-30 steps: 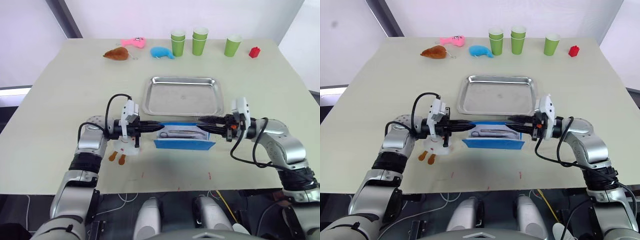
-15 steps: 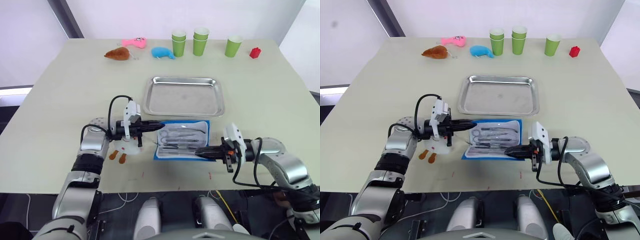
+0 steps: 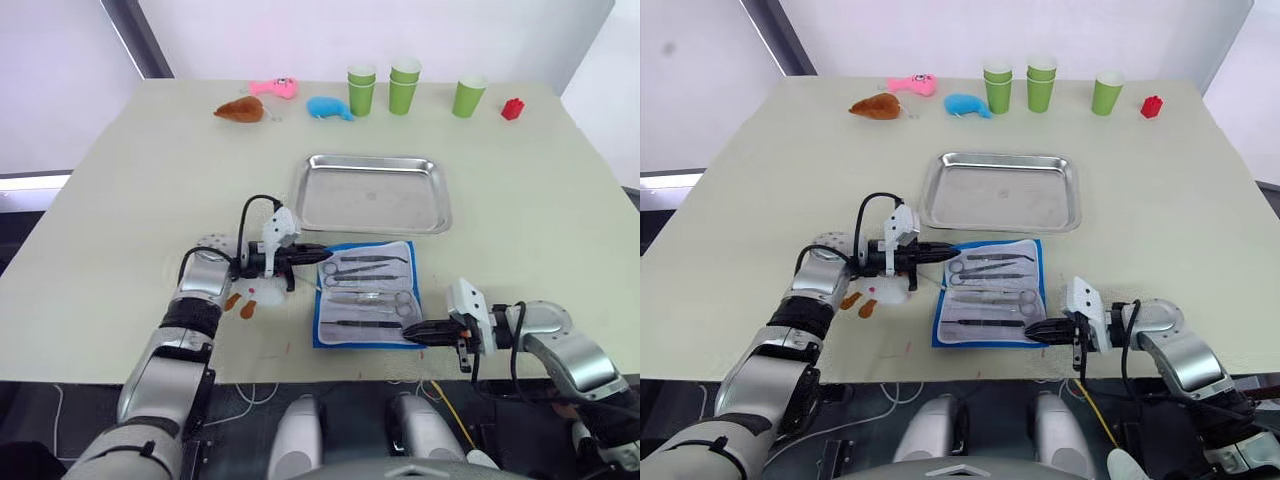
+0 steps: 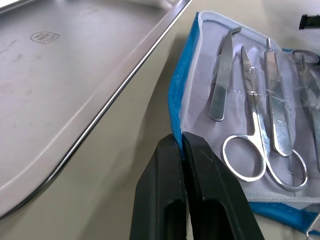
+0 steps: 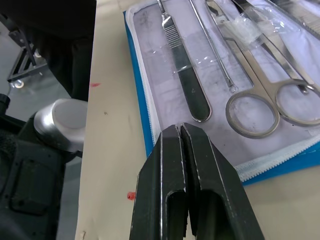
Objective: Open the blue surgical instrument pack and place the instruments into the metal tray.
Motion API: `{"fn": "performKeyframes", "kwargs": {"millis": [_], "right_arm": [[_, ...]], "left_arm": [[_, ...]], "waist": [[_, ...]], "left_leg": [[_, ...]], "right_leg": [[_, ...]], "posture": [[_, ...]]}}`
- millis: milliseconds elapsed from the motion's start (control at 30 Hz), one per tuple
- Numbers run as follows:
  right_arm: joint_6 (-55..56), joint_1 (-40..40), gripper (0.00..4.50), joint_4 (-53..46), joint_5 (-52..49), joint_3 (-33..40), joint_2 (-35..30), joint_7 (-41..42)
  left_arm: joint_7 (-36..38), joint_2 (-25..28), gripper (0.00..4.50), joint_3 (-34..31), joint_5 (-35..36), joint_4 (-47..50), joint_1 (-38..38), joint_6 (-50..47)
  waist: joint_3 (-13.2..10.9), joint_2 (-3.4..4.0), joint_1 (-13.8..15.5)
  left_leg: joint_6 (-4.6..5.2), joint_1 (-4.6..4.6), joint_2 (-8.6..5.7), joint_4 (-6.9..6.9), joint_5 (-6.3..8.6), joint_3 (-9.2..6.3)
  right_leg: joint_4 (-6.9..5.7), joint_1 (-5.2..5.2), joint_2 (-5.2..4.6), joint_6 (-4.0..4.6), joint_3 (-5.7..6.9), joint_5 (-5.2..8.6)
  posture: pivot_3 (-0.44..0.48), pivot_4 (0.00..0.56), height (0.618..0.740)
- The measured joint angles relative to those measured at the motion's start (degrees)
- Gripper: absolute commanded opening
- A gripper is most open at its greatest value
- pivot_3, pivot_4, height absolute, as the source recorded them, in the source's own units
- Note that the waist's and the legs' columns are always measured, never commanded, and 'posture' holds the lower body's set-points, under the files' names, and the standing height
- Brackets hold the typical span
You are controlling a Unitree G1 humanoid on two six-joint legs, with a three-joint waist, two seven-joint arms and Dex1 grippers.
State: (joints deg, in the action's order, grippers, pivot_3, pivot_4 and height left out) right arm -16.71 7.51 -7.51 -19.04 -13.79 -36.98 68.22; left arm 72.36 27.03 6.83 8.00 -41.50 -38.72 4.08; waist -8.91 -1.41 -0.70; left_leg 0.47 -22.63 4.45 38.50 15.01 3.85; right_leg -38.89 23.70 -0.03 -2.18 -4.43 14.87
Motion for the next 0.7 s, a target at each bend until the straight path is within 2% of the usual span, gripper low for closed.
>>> {"fn": "performKeyframes", "kwargs": {"millis": [233,667,700], "right_arm": [[4.5,0.08,0.06,2.07,2.61,-1.23,-0.2,-0.05],[3.35,0.27,0.06,2.07,0.31,0.6,-0.15,1.08],[3.36,0.46,0.01,2.1,0.31,0.73,-0.15,1.16]], "left_arm": [[-0.06,-0.69,0.0,0.69,-1.51,-4.23,-1.34,2.66],[0.25,-1.12,0.0,-0.06,-1.15,-6.59,-1.8,3.74],[0.22,-1.22,0.32,-0.18,-1.13,-6.71,-1.8,3.69]], "waist": [[0.96,-0.23,-0.05],[1.21,-0.21,-0.04],[1.21,-0.21,-0.04]], "left_leg": [[0.0,0.2,-0.05,0.08,0.0,-0.08],[0.0,0.18,-0.06,0.07,0.0,-0.1],[0.0,0.18,-0.06,0.08,0.0,-0.11]], "right_leg": [[-0.01,-0.25,0.0,-0.02,-0.03,0.0],[-0.02,-0.24,0.0,-0.01,-0.02,0.0],[-0.02,-0.24,0.0,-0.01,-0.02,0.0]], "posture": [[0.0,0.15,0.739],[0.0,0.15,0.739],[0.0,0.15,0.739]]}}
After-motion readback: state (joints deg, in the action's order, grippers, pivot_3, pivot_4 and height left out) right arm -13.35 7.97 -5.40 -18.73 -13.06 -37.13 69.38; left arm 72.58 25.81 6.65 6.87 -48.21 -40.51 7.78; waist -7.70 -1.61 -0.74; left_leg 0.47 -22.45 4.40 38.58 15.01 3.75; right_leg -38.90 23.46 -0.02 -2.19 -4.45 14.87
